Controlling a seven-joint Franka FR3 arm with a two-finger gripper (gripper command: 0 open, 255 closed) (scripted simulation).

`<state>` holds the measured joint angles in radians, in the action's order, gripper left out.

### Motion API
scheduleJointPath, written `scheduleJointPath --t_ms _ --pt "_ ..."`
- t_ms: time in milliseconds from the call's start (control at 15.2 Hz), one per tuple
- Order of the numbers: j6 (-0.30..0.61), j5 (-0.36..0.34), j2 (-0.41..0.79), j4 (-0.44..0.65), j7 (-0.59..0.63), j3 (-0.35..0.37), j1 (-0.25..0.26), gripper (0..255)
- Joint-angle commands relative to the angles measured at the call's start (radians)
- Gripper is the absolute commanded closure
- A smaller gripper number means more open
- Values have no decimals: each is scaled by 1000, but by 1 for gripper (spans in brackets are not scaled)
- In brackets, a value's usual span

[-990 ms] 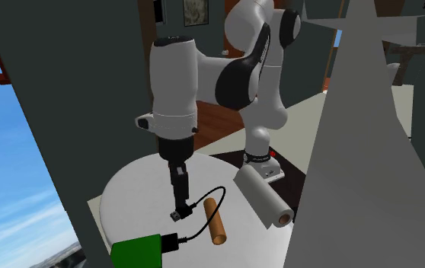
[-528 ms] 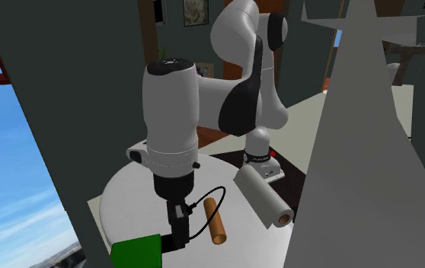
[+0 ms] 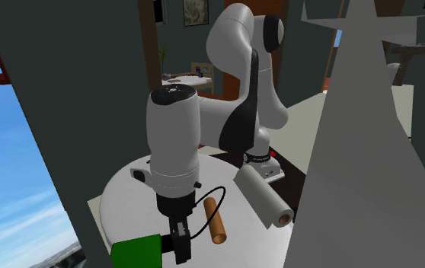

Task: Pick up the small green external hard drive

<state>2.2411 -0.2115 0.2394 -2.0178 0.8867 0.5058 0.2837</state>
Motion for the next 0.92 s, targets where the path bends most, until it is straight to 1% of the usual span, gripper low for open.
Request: scheduleJointPath --t_ms 0,594,858 --pt "3 -2 3 -1 1 -1 0 255" --pt "3 -2 3 0 1 -1 1 255" --pt "-43 21 -27 21 -16 7 -5 255"
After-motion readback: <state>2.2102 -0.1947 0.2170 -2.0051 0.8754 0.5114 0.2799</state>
